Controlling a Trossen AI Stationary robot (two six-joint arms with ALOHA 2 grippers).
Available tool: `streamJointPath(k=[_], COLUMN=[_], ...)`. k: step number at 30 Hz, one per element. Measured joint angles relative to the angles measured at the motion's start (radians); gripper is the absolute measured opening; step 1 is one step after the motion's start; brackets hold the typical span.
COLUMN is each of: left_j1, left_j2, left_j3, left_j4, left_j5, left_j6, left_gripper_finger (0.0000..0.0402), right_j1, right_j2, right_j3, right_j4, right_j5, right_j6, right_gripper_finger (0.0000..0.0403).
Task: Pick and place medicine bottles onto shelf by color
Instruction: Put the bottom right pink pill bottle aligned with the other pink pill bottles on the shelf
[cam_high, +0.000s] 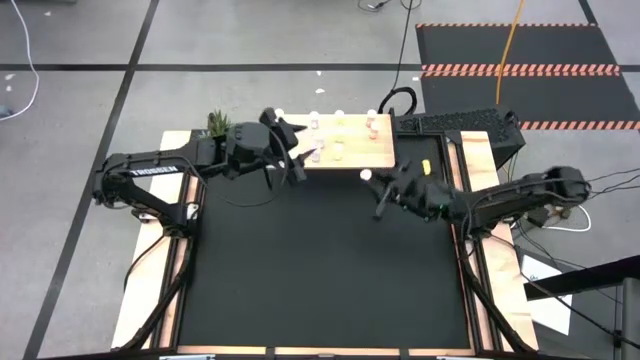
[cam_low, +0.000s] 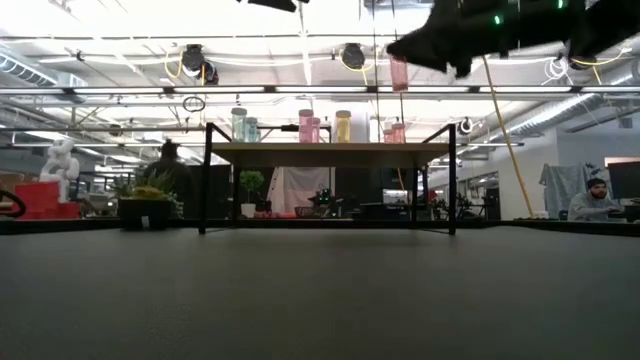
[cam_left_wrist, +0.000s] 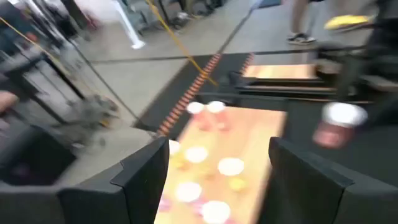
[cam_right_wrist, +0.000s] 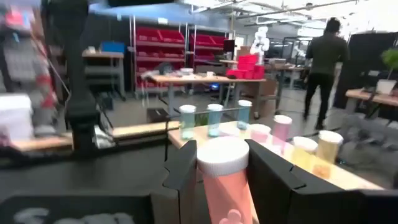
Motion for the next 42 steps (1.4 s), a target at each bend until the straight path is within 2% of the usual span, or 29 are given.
streamJointPath(k=[4, 6, 8, 10, 12, 13, 15, 19, 22, 27, 31, 38, 42], left_j1=[0.089, 0.159, 0.243, 0.321, 0.395, 0.425, 0.471, 0.525, 0.545, 0.570, 0.585, 0.590, 0.590], left_j2=[-0.030, -0.035, -0.042, -0.044, -0.046, -0.046, -0.043, -0.043, -0.047, -0.057, -0.055, -0.055, -0.055], left_j3=[0.000, 0.000, 0.000, 0.000, 0.000, 0.000, 0.000, 0.000, 0.000, 0.000, 0.000, 0.000, 0.000], left_j4=[0.005, 0.035, 0.054, 0.098, 0.121, 0.130, 0.132, 0.110, 0.060, -0.053, -0.089, -0.063, -0.064], left_j5=[0.024, 0.071, 0.154, 0.282, 0.403, 0.446, 0.516, 0.606, 0.613, 0.614, 0.615, 0.615, 0.615], left_j6=[0.149, 0.203, 0.219, 0.227, 0.242, 0.245, 0.250, 0.301, 0.328, 0.394, 0.416, 0.416, 0.414], left_gripper_finger=[0.0273, 0.0273, 0.0273, 0.0273, 0.0273, 0.0273, 0.0273, 0.0273, 0.0273, 0.0273, 0.0273, 0.0273, 0.0273], right_j1=[0.123, 0.146, 0.139, 0.106, 0.063, 0.037, -0.012, -0.088, -0.110, -0.128, -0.156, -0.208, -0.219], right_j2=[0.137, 0.206, 0.257, 0.287, 0.298, 0.303, 0.315, 0.323, 0.322, 0.323, 0.322, 0.323, 0.322], right_j3=[0.154, 0.222, 0.249, 0.238, 0.209, 0.199, 0.192, 0.191, 0.190, 0.190, 0.190, 0.190, 0.190], right_j4=[-0.045, -0.041, 0.013, 0.081, 0.130, 0.150, 0.172, 0.185, 0.214, 0.175, 0.148, -0.002, -0.019], right_j5=[0.239, 0.411, 0.582, 0.665, 0.647, 0.603, 0.541, 0.497, 0.502, 0.621, 0.622, 0.615, 0.582], right_j6=[-0.106, -0.121, -0.094, -0.016, 0.056, 0.065, 0.047, 0.047, 0.082, 0.076, 0.106, 0.276, 0.286], right_gripper_finger=[0.0112, 0.0112, 0.0112, 0.0112, 0.0112, 0.0112, 0.0112, 0.0112, 0.0112, 0.0112, 0.0112, 0.0112, 0.0112])
